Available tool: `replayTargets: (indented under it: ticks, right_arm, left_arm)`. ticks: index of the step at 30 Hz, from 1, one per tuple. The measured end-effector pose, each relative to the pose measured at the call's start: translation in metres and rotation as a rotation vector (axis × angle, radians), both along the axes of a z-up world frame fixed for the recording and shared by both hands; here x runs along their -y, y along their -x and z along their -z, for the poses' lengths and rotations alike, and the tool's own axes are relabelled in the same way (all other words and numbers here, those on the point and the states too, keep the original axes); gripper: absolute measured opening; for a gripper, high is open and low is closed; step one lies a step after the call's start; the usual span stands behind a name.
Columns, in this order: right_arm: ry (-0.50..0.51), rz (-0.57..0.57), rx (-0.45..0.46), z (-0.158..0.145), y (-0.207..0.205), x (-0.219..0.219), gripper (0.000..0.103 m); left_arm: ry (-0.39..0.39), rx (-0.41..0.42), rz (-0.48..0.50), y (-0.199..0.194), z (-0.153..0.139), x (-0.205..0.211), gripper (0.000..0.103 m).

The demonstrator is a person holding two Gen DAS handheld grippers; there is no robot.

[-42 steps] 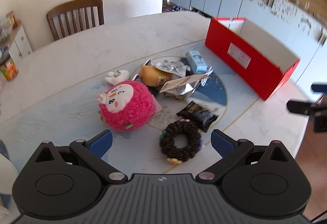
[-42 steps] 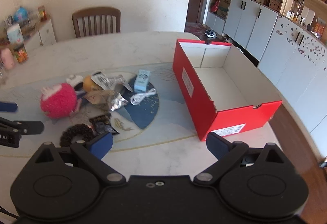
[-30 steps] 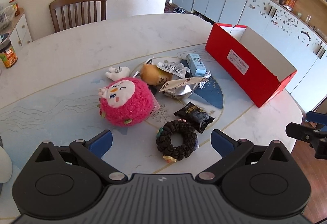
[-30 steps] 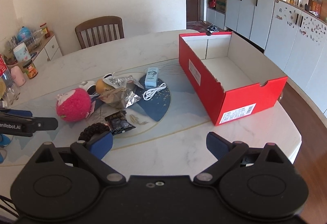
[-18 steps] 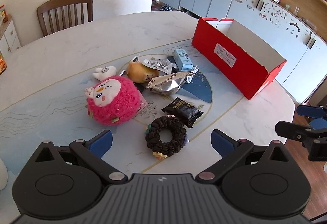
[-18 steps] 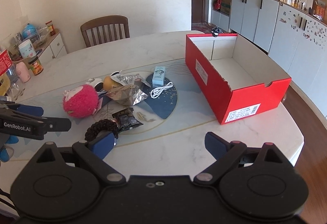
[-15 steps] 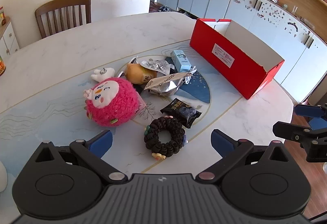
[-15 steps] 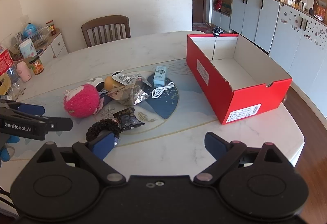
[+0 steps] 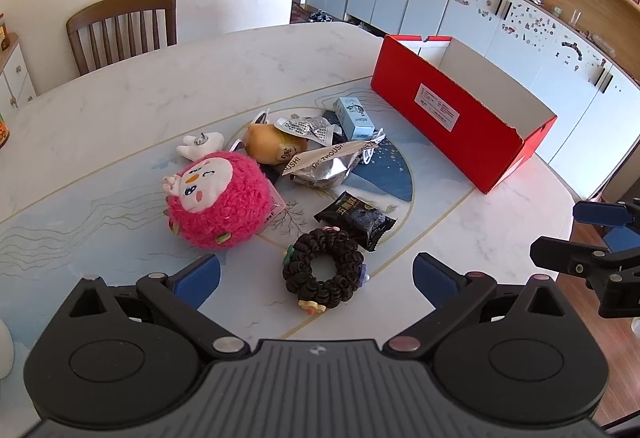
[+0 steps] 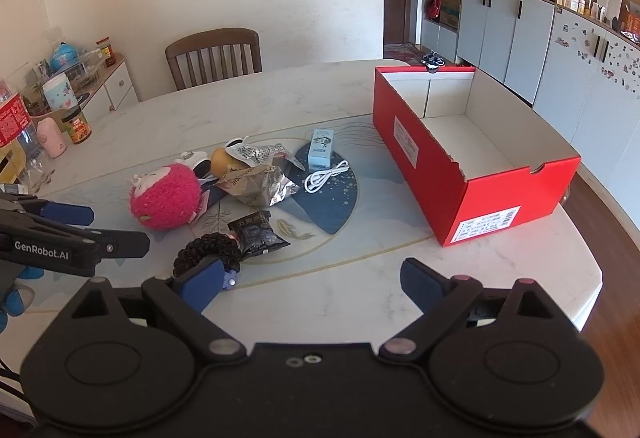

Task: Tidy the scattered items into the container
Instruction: 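Move both tools toward the scattered items on the table, then grasp the pink plush with the left tool while the right tool grasps the black snack packet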

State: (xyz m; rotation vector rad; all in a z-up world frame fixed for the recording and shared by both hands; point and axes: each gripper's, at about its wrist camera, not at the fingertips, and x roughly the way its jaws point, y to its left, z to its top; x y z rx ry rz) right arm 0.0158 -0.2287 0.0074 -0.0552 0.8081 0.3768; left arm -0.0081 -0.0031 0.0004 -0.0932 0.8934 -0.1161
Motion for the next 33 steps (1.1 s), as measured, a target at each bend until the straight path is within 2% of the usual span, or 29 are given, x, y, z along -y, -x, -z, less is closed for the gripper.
replayTargets:
  ticks: [18, 26, 33]
  right_arm:
    - [0.006, -0.045, 0.003, -0.003, -0.012, -0.017, 0.103]
    - [0.027, -0.162, 0.02, 0.008, -0.028, -0.036, 0.103]
    - [0.046, -0.293, 0.01, 0.043, -0.062, -0.06, 0.103]
  left_arm:
    - [0.012, 0.005, -0.016, -0.008, 0.003, -0.013, 0.103]
    - [-0.009, 0.013, -0.038, -0.025, 0.011, -0.027, 0.103]
    - [-0.061, 0.012, -0.097, -0.054, 0.036, -0.042, 0.103]
